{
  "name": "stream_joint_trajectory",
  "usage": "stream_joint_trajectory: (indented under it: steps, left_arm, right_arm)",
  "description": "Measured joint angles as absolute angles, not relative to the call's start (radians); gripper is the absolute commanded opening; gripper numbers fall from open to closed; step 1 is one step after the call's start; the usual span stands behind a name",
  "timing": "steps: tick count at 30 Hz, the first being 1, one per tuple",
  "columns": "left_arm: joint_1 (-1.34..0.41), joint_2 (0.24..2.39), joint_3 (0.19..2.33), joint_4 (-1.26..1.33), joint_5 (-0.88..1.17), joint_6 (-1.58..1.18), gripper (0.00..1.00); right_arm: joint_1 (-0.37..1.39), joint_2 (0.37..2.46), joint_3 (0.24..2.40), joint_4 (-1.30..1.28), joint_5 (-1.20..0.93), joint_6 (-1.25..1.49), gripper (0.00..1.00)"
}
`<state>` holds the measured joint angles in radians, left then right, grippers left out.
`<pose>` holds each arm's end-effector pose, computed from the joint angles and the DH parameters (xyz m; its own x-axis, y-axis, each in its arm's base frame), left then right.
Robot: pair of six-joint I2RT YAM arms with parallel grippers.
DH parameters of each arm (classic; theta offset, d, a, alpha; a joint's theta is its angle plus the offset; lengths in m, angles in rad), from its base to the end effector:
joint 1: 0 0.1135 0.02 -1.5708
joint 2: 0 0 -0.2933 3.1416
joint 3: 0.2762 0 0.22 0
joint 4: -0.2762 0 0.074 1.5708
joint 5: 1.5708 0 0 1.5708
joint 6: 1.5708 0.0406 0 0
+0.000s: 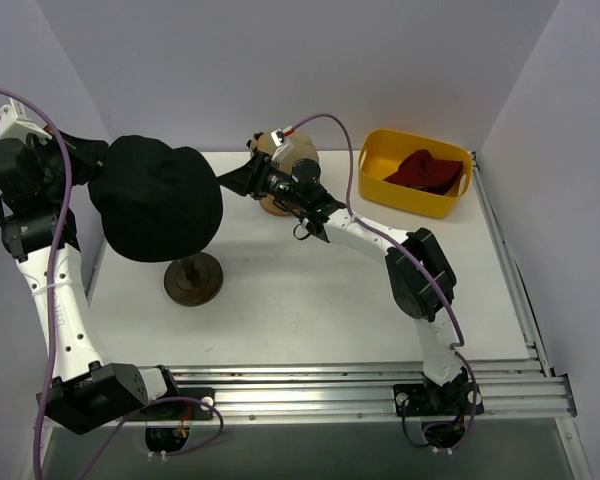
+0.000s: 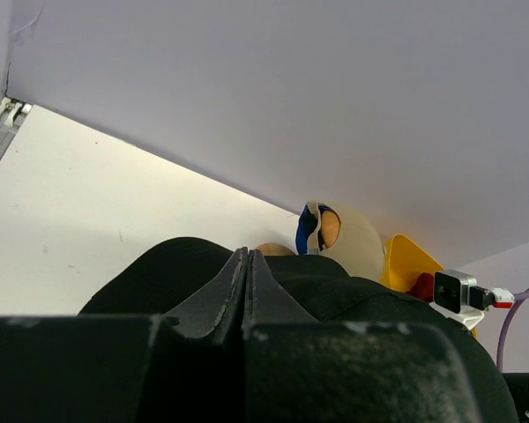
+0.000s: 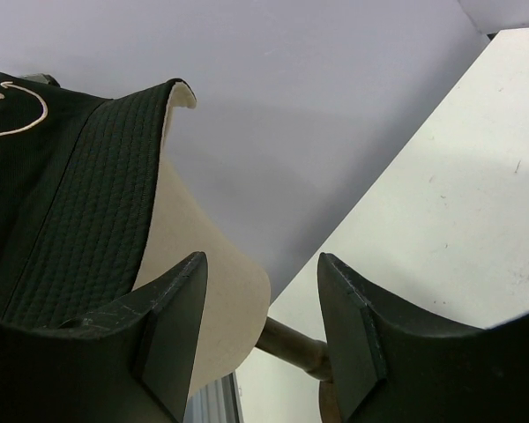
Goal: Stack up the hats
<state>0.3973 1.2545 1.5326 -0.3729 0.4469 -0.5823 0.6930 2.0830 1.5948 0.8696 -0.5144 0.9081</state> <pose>0.2151 0.0712 0.4976 -0.0992 -0.5794 -0.8090 -0.0081 0.8134 -0.5816 0.3568 0.3222 0.3636 -0.5392 0.4443 -0.7154 -0.7841 0.0451 0.6190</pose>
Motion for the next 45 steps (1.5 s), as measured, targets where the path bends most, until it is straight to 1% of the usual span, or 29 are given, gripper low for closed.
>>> stream_joint_trajectory:
  steps: [6,10,19,20,25,36,45]
  left_arm:
    - [0.371,1.279,1.559,-0.379,0.42,-0.566,0.03]
    - [0.348,1.295,1.6,-0.435,0.384,-0.537,0.02]
    - [0.329,1.307,1.654,-0.549,0.298,-0.471,0.02]
    - [0.329,1.308,1.658,-0.554,0.295,-0.465,0.02]
    - [0.328,1.318,1.676,-0.578,0.288,-0.449,0.02]
    - [0.328,1.341,1.706,-0.633,0.252,-0.432,0.02]
    - [0.328,1.407,1.806,-0.759,0.238,-0.411,0.02]
  right_arm:
    - [0.693,2.081,1.591,0.865,-0.513,0.892,0.49]
    - [0.692,2.067,1.586,0.846,-0.506,0.885,0.49]
    - [0.67,1.976,1.518,0.868,-0.456,0.911,0.49]
    - [0.663,1.971,1.513,0.877,-0.453,0.92,0.51]
    - [0.636,1.969,1.513,0.92,-0.454,0.969,0.53]
    - [0.637,1.969,1.513,0.992,-0.495,1.032,0.53]
    - [0.665,1.972,1.513,0.991,-0.506,1.03,0.53]
